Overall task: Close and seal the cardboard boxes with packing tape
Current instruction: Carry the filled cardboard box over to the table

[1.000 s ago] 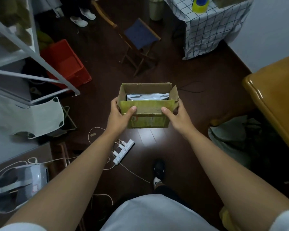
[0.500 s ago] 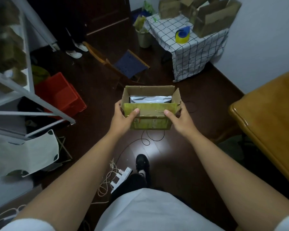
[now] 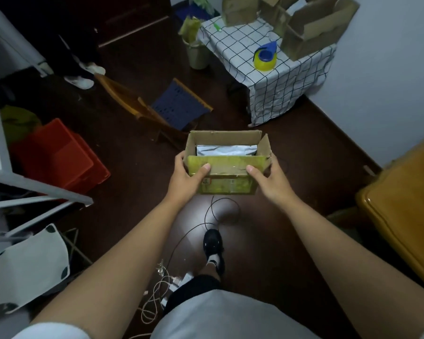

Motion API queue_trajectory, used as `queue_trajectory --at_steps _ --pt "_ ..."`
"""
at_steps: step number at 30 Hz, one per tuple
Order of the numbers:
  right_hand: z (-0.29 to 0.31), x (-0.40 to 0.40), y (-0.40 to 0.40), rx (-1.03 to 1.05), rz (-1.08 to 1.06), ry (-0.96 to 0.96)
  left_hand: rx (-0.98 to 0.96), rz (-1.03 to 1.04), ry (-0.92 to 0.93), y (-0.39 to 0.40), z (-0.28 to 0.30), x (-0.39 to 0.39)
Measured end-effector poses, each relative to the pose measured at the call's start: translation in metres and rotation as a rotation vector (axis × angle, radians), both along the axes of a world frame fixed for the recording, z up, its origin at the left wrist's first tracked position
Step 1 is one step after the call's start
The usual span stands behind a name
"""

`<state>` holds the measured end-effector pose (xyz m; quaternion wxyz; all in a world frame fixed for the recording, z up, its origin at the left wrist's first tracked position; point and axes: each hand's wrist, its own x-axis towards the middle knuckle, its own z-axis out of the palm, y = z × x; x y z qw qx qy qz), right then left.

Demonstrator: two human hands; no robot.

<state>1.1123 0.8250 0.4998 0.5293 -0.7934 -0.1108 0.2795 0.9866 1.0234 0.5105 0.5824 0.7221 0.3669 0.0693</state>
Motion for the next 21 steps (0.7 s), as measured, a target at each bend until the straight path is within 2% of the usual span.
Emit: queue_trajectory --at_steps 8,16,21 --pt "0.015 0.061 0.072 -0.023 -0.048 -0.032 -0.031 -0.051 -0.042 0.08 0.012 0.073" --pt "0.036 0.126 0.11 -0.021 -0.023 -0.118 -0.016 -0.025 -0.076 0.116 0.031 0.13" --pt "0.03 0.161 0.131 -0.013 0.015 -0.086 -0.014 0.005 -0.07 0.136 0.022 0.16"
